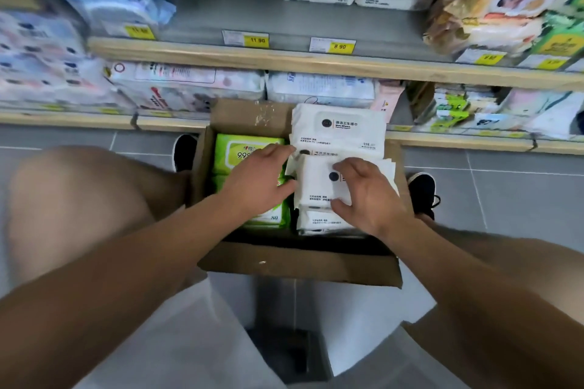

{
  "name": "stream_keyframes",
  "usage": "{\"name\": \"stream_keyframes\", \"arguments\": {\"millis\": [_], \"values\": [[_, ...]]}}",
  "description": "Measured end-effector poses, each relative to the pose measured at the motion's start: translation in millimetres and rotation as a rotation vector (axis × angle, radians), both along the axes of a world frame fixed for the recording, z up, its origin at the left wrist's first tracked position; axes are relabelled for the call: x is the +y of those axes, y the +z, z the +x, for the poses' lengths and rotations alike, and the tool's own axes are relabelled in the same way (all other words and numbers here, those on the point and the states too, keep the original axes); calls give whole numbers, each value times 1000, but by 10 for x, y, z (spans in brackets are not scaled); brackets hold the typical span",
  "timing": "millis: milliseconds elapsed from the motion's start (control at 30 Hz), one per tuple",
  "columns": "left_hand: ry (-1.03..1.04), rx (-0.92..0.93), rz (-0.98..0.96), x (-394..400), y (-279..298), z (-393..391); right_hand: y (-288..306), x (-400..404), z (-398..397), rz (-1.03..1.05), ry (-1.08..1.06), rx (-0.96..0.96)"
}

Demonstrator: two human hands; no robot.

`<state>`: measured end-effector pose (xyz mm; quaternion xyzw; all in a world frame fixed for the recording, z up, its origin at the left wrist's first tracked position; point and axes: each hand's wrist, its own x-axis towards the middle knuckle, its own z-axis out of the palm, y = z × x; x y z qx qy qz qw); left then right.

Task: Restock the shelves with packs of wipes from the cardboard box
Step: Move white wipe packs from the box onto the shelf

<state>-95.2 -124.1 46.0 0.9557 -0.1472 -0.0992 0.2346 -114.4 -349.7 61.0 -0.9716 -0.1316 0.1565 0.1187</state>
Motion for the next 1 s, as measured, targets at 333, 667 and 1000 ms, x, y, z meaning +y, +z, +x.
{"name": "stream_keyframes", "arguments": {"millis": [333, 667, 1000], "values": [[226, 412, -184, -287, -394, 81, -217, 2, 36, 127, -103, -84], [429, 773, -561, -419, -486, 177, -259, -54, 83, 116, -91, -92], [467, 965, -707, -461, -520, 34, -167, -94, -4, 18, -63, -107]]}}
